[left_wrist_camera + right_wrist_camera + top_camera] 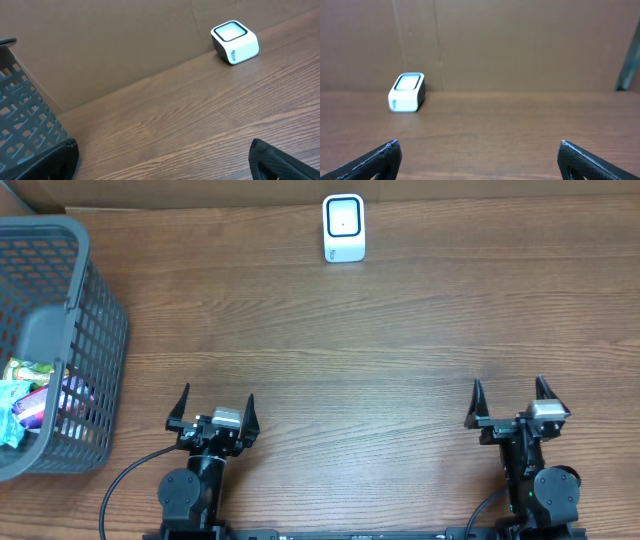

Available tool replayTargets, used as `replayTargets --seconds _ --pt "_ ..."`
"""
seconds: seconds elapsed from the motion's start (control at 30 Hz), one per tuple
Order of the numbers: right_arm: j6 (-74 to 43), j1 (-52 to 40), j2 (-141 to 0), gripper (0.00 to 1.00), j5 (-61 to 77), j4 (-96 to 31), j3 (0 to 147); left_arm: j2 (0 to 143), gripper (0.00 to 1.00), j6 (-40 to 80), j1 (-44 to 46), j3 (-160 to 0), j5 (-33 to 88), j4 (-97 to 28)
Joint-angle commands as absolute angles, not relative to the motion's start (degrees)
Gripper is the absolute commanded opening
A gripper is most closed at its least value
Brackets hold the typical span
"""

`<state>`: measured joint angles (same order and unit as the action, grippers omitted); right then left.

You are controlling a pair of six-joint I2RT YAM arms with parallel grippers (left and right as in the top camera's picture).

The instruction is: Scan the item barcode

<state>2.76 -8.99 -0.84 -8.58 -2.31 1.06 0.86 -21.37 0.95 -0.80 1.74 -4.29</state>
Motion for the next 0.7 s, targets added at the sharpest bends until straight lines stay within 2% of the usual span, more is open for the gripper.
replayTargets --seconds 0.0,0.3,0.53,0.67 --pt "2.9 -8.8 -0.2 1.0 -12.0 -0.3 0.5 0.4 1.0 -20.1 1.1 -4.4 1.3 -4.1" --pt "7.6 -8.6 -0.2 1.0 -12.0 3.4 0.9 5.8 1.0 -20.2 1.1 -13.8 -1.7 -7.2" --pt "7.6 -8.6 -0.2 1.0 -12.0 3.4 3.0 19.6 1.0 -20.2 1.1 -23.1 0.8 -6.9" --pt "7.6 -8.6 -0.2 1.0 -12.2 3.3 4.4 28.5 1.0 -23.0 1.1 -32.1 1.1 -11.7"
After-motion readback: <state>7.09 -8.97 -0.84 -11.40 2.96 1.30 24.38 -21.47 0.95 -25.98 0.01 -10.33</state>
